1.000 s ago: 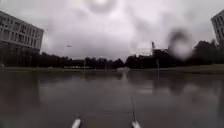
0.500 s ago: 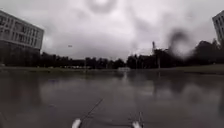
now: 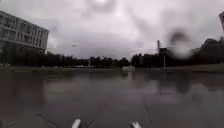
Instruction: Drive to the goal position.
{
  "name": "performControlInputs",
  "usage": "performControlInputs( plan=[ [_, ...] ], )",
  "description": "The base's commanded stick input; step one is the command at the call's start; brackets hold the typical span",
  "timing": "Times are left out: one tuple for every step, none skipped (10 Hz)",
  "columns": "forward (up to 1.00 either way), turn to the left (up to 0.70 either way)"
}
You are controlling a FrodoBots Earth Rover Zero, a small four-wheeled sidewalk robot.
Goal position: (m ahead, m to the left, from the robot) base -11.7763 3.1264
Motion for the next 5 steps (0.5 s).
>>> performControlInputs(
  plan=[
    [0.70, 0.35],
    [0.70, 0.35],
    [0.70, 0.35],
    [0.70, 0.35],
    [0.70, 0.35]
  ],
)
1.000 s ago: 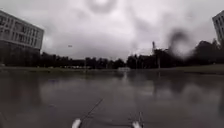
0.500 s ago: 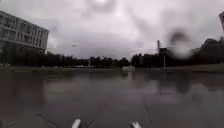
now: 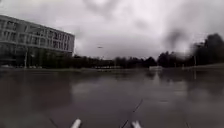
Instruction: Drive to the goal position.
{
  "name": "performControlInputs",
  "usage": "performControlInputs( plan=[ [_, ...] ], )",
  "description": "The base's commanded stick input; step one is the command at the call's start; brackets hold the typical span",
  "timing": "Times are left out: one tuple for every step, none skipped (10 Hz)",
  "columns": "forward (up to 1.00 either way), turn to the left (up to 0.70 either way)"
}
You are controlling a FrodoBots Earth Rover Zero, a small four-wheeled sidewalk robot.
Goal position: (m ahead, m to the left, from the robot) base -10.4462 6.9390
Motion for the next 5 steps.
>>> performControlInputs(
  plan=[
    [0.70, 0.35],
    [0.70, 0.35],
    [0.70, 0.35],
    [0.70, 0.35],
    [0.70, 0.35]
  ],
)
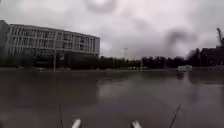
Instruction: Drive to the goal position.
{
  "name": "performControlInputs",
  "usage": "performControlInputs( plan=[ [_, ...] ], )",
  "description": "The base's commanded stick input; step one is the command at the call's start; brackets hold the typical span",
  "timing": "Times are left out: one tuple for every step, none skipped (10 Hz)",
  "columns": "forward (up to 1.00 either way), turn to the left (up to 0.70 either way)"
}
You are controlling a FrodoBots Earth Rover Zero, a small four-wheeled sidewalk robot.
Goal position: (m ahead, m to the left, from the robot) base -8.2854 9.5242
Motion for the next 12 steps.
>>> performControlInputs(
  plan=[
    [0.70, 0.35],
    [0.70, 0.35],
    [0.70, 0.26],
    [0.70, 0.02],
    [0.70, 0.02],
    [0.70, 0.02],
    [0.70, 0.01],
    [0.70, 0.00],
    [0.70, 0.00],
    [0.70, 0.01],
    [0.70, 0.01],
    [0.70, 0.06]
  ],
)
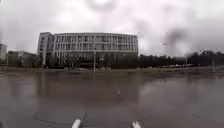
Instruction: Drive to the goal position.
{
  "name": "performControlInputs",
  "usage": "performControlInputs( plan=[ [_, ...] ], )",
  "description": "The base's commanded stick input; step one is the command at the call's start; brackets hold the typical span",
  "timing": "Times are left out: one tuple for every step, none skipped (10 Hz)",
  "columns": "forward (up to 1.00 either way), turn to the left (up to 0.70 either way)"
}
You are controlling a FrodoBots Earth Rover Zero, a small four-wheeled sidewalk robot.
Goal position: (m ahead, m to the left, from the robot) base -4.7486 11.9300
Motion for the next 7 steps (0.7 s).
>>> performControlInputs(
  plan=[
    [0.70, 0.21],
    [0.70, 0.35],
    [0.70, 0.35],
    [0.70, 0.35],
    [0.70, 0.35],
    [0.70, 0.35],
    [0.70, 0.35]
  ],
)
